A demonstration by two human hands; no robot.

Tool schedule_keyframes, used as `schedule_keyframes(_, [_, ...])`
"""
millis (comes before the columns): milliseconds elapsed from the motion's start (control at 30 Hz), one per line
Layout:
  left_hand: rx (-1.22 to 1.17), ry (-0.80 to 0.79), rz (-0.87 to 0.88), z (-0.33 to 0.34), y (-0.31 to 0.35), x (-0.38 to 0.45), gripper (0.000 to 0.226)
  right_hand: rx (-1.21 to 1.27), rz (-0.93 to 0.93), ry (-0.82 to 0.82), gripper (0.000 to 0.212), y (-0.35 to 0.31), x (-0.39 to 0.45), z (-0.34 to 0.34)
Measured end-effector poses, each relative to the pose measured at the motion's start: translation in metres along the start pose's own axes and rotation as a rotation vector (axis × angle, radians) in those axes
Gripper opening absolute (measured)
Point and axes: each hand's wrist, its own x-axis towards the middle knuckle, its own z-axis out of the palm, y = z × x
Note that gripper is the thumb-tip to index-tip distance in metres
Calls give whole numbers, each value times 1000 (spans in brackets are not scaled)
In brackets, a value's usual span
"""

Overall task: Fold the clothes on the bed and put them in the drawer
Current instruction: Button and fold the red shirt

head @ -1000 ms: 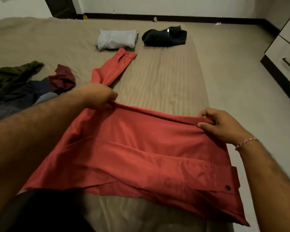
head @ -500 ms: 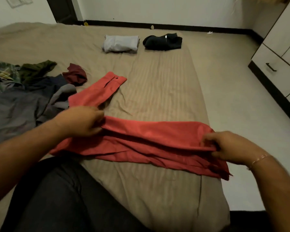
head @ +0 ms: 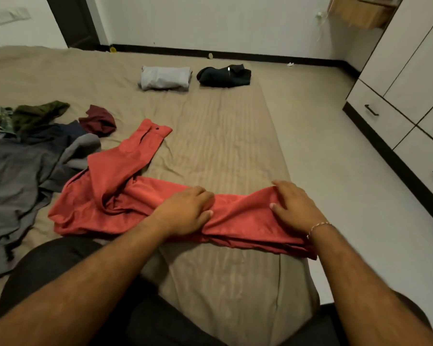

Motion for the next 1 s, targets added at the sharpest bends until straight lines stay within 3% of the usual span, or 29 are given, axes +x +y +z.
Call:
schedule_keyframes(67, [-52, -1, -74, 12, 1, 6, 66, 236, 234, 80, 68, 13, 2, 3])
schedule_keyframes(133, [-98, -2, -140, 20, -3, 12, 73, 427, 436, 214, 59, 22, 1, 0])
schedule_keyframes(233, [-157, -1, -207, 23, -10, 21, 72, 629, 588, 268, 46, 25, -4, -6])
schedule_keyframes(333, [-140, 61, -273, 17, -14, 30, 49, 671, 569, 186, 52, 21, -5, -4])
schedule_keyframes(433, [-60, 85, -244, 15, -17, 40, 16, 616, 494, 147, 41, 12, 1, 0])
schedule_keyframes(600, [-139, 150, -246, 11, -16, 50, 3, 660, 584, 234, 27, 19, 1, 0])
schedule_keyframes(700, [-143, 123, -252, 11, -15, 52, 4, 714, 597, 170, 41, 22, -1, 5])
schedule_keyframes(833, [-147, 79, -265, 11, -15, 53, 15, 813, 601, 329, 42, 40, 5, 9])
schedule_keyframes(1000, [-150, 80, -255, 11, -23, 46, 31, 914, 729, 371, 42, 60, 4, 15])
